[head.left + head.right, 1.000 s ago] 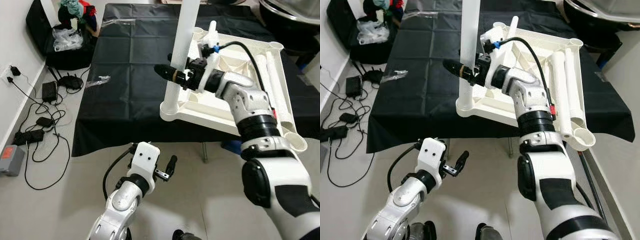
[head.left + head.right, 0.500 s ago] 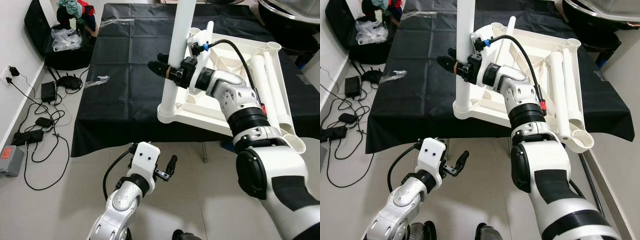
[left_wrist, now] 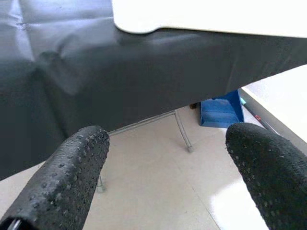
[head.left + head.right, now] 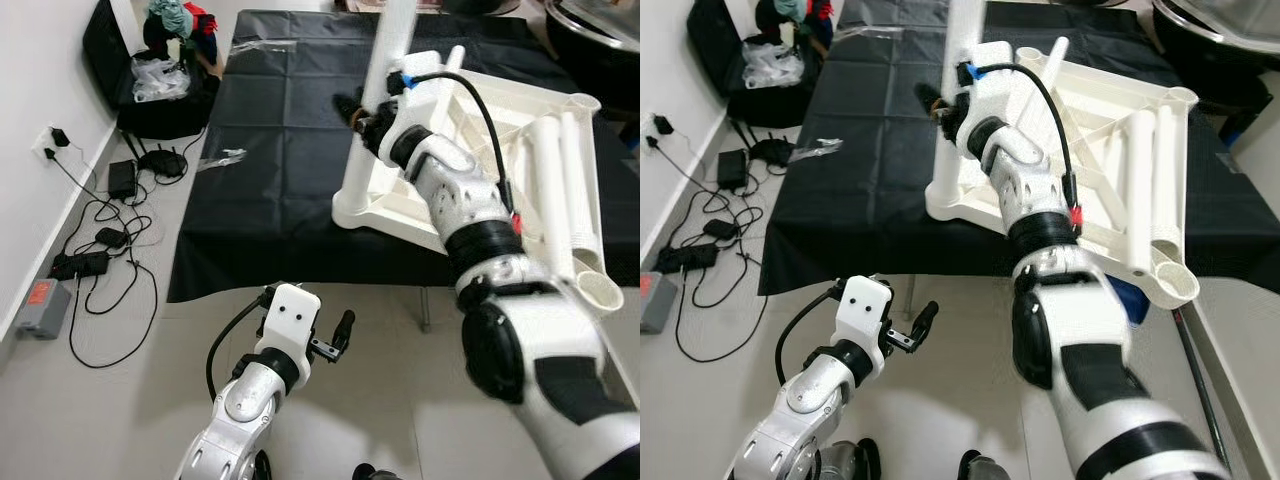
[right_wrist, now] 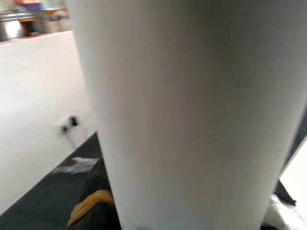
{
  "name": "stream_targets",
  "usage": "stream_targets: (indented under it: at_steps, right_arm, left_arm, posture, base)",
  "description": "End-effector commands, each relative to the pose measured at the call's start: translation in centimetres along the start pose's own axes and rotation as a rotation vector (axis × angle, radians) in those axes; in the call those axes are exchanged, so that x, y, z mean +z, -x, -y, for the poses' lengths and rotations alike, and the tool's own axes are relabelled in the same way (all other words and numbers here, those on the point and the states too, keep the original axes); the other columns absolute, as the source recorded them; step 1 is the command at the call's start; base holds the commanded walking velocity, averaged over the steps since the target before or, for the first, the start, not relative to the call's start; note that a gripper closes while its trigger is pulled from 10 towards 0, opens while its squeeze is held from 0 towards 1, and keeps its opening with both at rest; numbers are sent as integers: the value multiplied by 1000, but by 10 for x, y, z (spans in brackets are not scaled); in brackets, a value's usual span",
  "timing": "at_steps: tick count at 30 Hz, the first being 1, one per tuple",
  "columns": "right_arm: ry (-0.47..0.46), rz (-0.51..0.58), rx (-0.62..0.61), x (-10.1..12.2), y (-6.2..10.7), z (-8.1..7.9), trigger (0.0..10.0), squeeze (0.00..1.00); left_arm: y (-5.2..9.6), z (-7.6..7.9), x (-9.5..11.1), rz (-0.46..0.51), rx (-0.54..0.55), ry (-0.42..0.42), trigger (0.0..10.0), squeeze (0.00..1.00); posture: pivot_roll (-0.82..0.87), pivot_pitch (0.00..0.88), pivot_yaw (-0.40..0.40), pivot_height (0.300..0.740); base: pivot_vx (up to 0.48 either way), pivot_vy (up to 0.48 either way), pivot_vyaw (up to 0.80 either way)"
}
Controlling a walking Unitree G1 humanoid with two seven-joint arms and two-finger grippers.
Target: Building children table
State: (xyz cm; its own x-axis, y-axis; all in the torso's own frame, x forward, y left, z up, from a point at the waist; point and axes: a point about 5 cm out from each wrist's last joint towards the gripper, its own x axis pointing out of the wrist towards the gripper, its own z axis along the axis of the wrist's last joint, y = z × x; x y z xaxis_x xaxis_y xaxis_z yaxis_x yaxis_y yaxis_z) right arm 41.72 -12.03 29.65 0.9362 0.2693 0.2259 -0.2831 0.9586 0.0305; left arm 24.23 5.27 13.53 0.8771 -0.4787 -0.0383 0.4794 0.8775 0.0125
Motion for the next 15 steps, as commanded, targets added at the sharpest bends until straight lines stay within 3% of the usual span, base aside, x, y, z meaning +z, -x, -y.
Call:
stream_targets:
  at_steps: [1, 2, 5, 7, 9, 10, 11, 12, 15]
  right_arm:
    - [-11, -54, -165, -12, 8, 20, 0, 0]
    - [-35, -33, -290, -13, 14, 22, 0, 0]
    - [-44, -3, -369, -12, 19, 19, 0, 0]
    - [-56, 45, -474, -10, 28, 5, 0, 0]
    - [-68, 56, -490, -10, 28, -4, 0, 0]
    - [-95, 47, -454, -12, 24, -15, 1451, 0]
    - [-95, 47, -454, -12, 24, -15, 1451, 0]
    - [-134, 31, -360, -15, 18, -31, 10000, 0]
    - [-138, 22, -335, -15, 18, -37, 10000, 0]
  left_arm:
    - [2, 1, -2, -16, -1, -3, 10000, 0]
    - [2, 1, -2, -15, -2, -3, 10000, 0]
    - [2, 0, -2, -16, -1, -4, 10000, 0]
    - [1, 0, -2, -17, -2, -5, 10000, 0]
    - [1, 0, -2, -17, -2, -6, 10000, 0]
    - [1, 0, -1, -16, -1, -6, 10000, 0]
    - [1, 0, -1, -16, -1, -6, 10000, 0]
    - [1, 0, -1, -16, 1, -4, 10000, 0]
    - [1, 0, -1, -16, 2, -3, 10000, 0]
  posture:
    - [134, 215, -57, 740]
    - [133, 216, -57, 740]
    - [132, 217, -53, 740]
    - [130, 219, -55, 740]
    - [129, 221, -56, 740]
    - [133, 221, -59, 740]
    - [133, 221, -59, 740]
    - [133, 221, -59, 740]
    - [133, 221, -59, 740]
  base:
    - [0, 0, 0]
    - [0, 0, 0]
    - [0, 0, 0]
    - [0, 0, 0]
    - [0, 0, 0]
    - [0, 0, 0]
    - [0, 0, 0]
    - [0, 0, 0]
    - [0, 0, 0]
